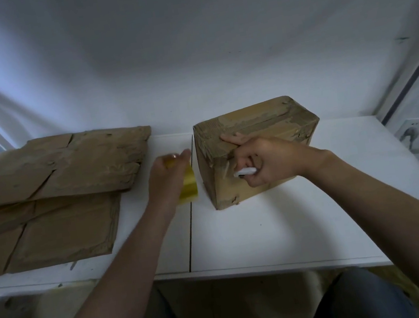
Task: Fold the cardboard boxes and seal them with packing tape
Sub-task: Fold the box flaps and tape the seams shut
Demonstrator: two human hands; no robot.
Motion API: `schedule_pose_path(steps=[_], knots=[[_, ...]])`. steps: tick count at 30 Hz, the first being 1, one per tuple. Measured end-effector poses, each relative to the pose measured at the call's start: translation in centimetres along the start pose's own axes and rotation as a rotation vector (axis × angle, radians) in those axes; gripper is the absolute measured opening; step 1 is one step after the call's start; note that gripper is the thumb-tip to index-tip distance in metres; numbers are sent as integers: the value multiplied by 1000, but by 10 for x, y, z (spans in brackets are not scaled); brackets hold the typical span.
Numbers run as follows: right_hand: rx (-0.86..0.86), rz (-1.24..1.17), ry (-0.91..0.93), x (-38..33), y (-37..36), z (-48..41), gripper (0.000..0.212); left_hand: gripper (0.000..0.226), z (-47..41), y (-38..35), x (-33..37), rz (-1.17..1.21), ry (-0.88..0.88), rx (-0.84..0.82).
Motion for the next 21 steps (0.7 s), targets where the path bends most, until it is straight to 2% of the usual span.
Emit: schedule_pose_path(steps=[2, 5, 8, 10, 12, 15, 17, 19, 21], knots=[[92, -135, -39, -5, 6, 4, 36, 53, -9, -13, 22, -79, -62, -14], [394, -276, -119, -5, 26, 11, 31, 58, -14, -36, 36, -257, -130, -85], [691, -119, -301, 16, 47, 9, 20, 61, -19, -44, 33, -283, -126, -110], [705, 34, -436, 35, 53, 1, 12, 60, -23, -42, 30, -248, -104, -108], [593, 170, -584, 53, 48, -7, 18, 61, -25, -40, 28, -243, -96, -113], [429, 585, -738, 65, 39, -10, 31, 65, -23, -40, 27, -252, -88, -131], [491, 701, -672, 55, 43, -11, 34, 67, -24, -40, 26, -248, -86, -136], [579, 651, -435, 30, 43, -14, 35, 69, -26, -40, 26, -271, -97, -138], [544, 582, -277, 7, 31, -19, 47, 67, -30, -38, 27, -309, -117, -135]])
Point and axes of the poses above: each hand's wrist, its own z-axis away from the middle knuckle, its own y-axis out of the back of the hand, x = y × z, the point moved 5 cm from there along -z, towards the middle knuckle, and after that the axes turned 13 degrees about z, right-handed, at the moved point
